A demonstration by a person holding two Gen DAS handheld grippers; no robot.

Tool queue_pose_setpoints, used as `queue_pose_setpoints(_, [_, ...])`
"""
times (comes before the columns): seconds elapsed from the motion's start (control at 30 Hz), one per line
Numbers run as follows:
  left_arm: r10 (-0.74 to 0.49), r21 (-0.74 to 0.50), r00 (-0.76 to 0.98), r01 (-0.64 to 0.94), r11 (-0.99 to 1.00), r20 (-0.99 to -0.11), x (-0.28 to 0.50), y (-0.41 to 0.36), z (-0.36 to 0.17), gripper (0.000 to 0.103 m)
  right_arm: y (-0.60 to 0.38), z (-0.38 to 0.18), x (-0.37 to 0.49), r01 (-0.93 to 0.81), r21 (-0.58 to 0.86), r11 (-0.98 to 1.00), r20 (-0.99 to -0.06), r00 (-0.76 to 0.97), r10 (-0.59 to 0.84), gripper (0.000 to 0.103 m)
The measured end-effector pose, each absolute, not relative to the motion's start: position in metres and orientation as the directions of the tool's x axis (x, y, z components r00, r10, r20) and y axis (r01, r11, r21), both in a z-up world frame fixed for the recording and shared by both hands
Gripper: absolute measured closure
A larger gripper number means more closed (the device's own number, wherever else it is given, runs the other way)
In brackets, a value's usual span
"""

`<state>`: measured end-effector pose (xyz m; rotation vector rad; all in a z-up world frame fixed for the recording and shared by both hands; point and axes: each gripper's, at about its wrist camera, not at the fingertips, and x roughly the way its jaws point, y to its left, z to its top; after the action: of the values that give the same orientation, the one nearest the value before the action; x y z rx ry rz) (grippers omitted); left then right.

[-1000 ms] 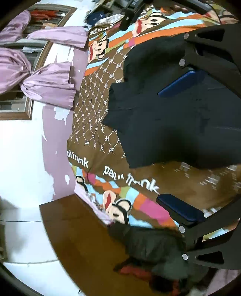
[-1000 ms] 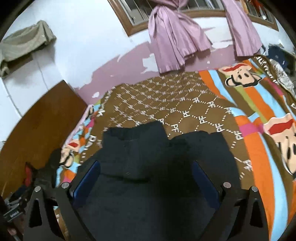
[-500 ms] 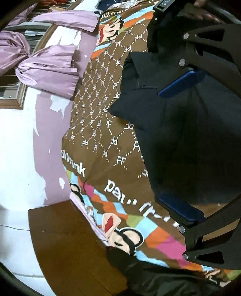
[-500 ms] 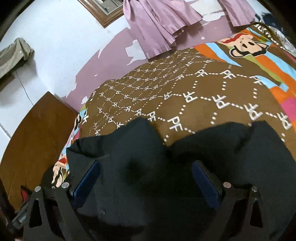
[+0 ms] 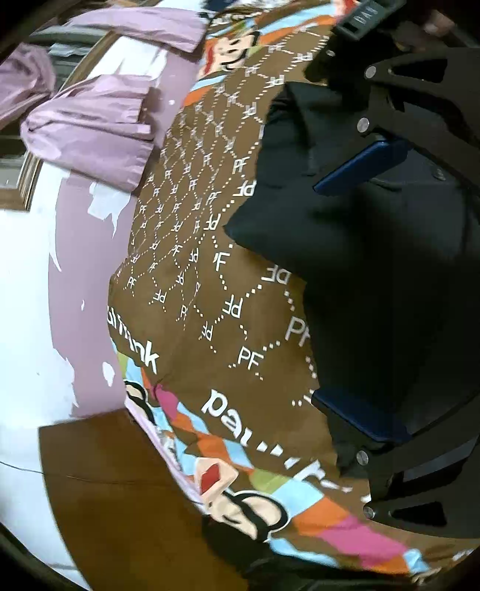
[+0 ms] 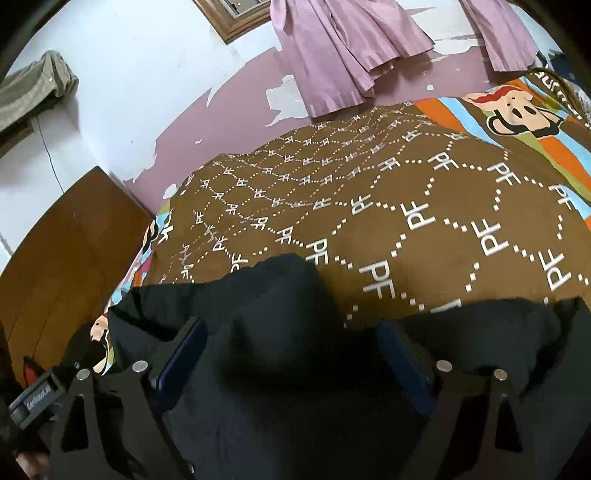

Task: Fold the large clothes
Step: 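Grasp the black jacket's hem with both tools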

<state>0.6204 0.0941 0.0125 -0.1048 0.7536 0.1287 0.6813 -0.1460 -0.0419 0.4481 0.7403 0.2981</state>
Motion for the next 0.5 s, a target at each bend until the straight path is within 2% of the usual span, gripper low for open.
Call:
queue_pose_setpoints(0.07, [0.068, -0.072, 0.719, -0.163, 0.984, -0.692, 0.627, 0.096, 0.013, 0.002, -0.147, -0.041, 0.687, -0.097, 0.489, 0.867, -0.580, 0.706, 0.406, 0.021])
queue_pose_setpoints(0.1, [0.060, -0.087, 0.720, -0.166, 0.982, -0.691, 0.631, 0.097, 0.014, 0.002, -0.148, -0.041, 0.690, -0.091, 0.490, 0.867, -0.583, 0.705, 0.404, 0.029])
queue_pose_setpoints(0.13, [0.056, -0.096, 0.724, -0.168, 0.981, -0.688, 0.634, 0.096, 0.015, 0.002, -0.148, -0.042, 0.692, -0.084, 0.491, 0.867, -0.590, 0.701, 0.402, 0.043])
queue_pose_setpoints(0.17, [0.054, -0.109, 0.729, -0.174, 0.979, -0.682, 0.636, 0.097, 0.016, 0.003, -0.148, -0.044, 0.695, -0.075, 0.490, 0.869, -0.600, 0.694, 0.398, 0.050])
queue_pose_setpoints(0.23, [0.033, -0.151, 0.744, -0.178, 0.972, -0.667, 0.640, 0.098, 0.018, 0.005, -0.148, -0.050, 0.699, -0.066, 0.503, 0.862, -0.618, 0.670, 0.412, 0.074])
queue_pose_setpoints(0.3, [-0.009, -0.202, 0.758, -0.163, 0.966, -0.652, 0.644, 0.098, 0.019, 0.017, -0.150, -0.054, 0.698, -0.069, 0.524, 0.849, -0.612, 0.663, 0.431, 0.087])
queue_pose_setpoints(0.37, [-0.033, -0.215, 0.737, -0.154, 0.965, -0.675, 0.653, 0.098, 0.018, 0.058, -0.153, -0.055, 0.695, -0.075, 0.539, 0.839, -0.601, 0.664, 0.445, 0.091])
queue_pose_setpoints(0.4, [-0.042, -0.210, 0.717, -0.147, 0.967, -0.696, 0.657, 0.097, 0.016, 0.066, -0.154, -0.054, 0.694, -0.078, 0.543, 0.836, -0.597, 0.665, 0.450, 0.093])
queue_pose_setpoints(0.43, [-0.056, -0.207, 0.700, -0.133, 0.969, -0.712, 0.660, 0.095, 0.014, 0.081, -0.155, -0.053, 0.692, -0.079, 0.544, 0.835, -0.594, 0.667, 0.450, 0.094])
queue_pose_setpoints(0.47, [-0.060, -0.200, 0.698, -0.121, 0.972, -0.714, 0.660, 0.093, 0.014, 0.087, -0.156, -0.051, 0.689, -0.082, 0.547, 0.833, -0.588, 0.670, 0.452, 0.094])
queue_pose_setpoints(0.5, [-0.058, -0.187, 0.709, -0.106, 0.977, -0.703, 0.657, 0.090, 0.015, 0.088, -0.158, -0.050, 0.686, -0.084, 0.549, 0.831, -0.584, 0.673, 0.454, 0.095])
